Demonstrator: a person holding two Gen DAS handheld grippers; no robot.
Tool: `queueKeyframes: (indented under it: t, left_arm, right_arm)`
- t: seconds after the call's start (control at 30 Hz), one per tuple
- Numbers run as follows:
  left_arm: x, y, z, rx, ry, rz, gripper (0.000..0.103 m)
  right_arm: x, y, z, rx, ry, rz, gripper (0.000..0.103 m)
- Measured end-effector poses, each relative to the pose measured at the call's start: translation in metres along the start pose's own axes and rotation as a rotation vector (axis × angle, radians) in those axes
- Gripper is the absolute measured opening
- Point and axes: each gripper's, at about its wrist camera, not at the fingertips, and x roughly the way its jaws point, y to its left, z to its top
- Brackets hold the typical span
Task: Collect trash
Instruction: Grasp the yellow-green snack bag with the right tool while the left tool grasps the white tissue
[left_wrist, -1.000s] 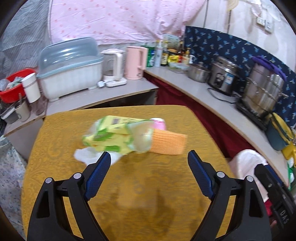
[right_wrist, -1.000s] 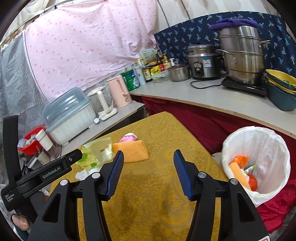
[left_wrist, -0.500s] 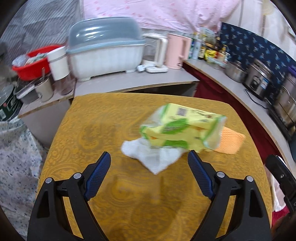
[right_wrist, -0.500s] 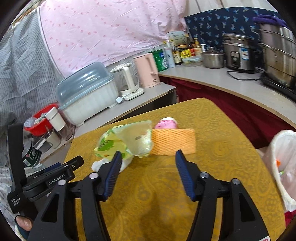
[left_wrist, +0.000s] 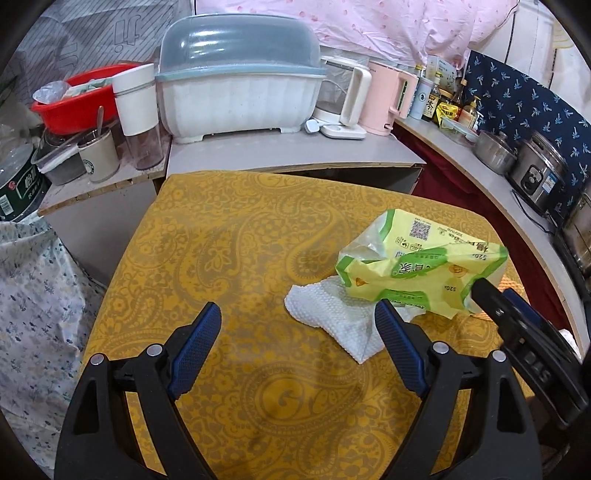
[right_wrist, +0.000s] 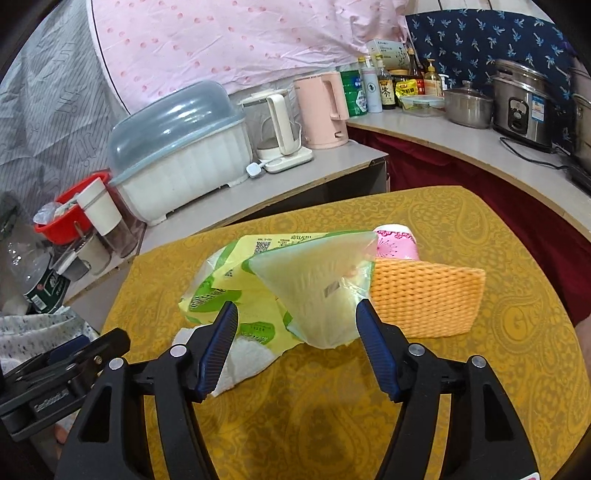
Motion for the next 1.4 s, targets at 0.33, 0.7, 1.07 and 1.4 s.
queueKeyframes:
  t: [0.33,0.7,1.07,1.4]
  left_arm:
    - [0.011,-0.001,-0.005,0.006,0.023,-0.006,0.081]
    - [0.016,-0.027,-0.021,0.078,0.048,-0.079,0.088]
    - [0.08,-0.056,-0.021,0.147,0.129,-0.12,0.076]
    - [0.078,-0.066,-0.028,0.163,0.162,-0.133,0.008]
  right_arm:
    - [0.001,-0.011,-0.002,0.028,-0.006,-0.001,0.011]
    - [-0.062,-0.057,0.008,0.149,-0.128,-0.053,0.01]
    - [-0.085,-0.096,0.012,0.212,-0.166,-0.096,0.01]
    - [-0.099,-0.117,0.004,0.255,-0.177,-0.11,0.01]
